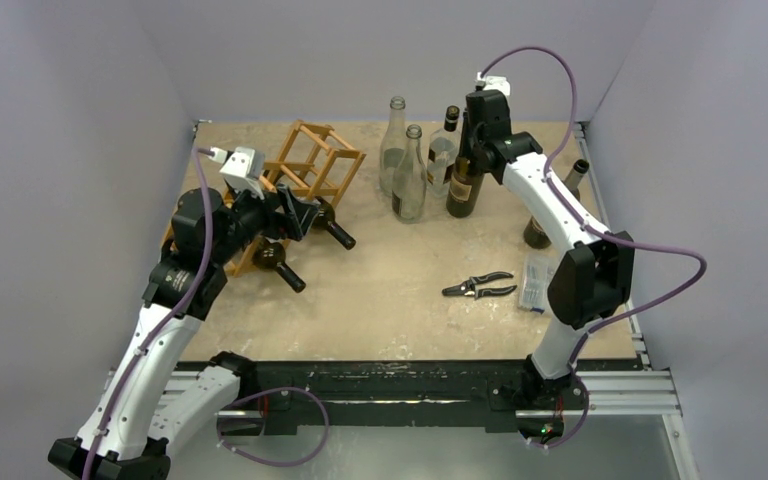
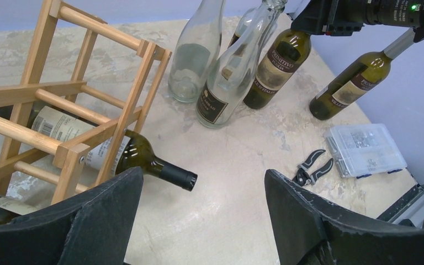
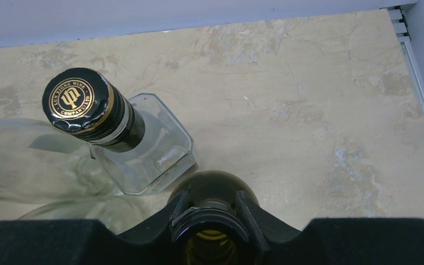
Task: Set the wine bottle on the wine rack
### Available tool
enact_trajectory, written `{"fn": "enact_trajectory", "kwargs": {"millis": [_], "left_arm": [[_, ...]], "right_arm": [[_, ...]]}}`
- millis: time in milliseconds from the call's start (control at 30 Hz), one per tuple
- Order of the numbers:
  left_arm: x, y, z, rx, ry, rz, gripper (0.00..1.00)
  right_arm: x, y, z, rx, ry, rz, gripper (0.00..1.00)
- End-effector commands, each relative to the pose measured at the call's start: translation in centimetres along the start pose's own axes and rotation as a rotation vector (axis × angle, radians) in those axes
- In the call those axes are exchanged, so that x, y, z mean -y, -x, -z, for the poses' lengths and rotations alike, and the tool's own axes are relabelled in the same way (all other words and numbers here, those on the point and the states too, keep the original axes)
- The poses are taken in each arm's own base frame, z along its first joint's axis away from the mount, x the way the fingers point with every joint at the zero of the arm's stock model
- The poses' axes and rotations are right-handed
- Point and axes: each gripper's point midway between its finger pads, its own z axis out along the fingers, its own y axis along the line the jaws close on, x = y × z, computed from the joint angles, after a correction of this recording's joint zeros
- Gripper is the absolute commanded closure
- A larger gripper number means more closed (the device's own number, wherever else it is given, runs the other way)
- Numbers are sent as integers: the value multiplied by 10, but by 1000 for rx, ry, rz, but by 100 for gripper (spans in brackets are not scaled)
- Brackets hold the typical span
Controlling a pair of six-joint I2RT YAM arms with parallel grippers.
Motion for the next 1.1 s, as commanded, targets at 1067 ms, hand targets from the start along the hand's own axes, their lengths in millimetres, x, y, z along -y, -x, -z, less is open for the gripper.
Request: {"fn": "enact_trajectory", "kwargs": {"millis": [1067], "left_arm": [[17, 43, 72, 142, 94, 343, 13]], "right_arm": [[-75, 31, 246, 75, 989, -590, 100]]}}
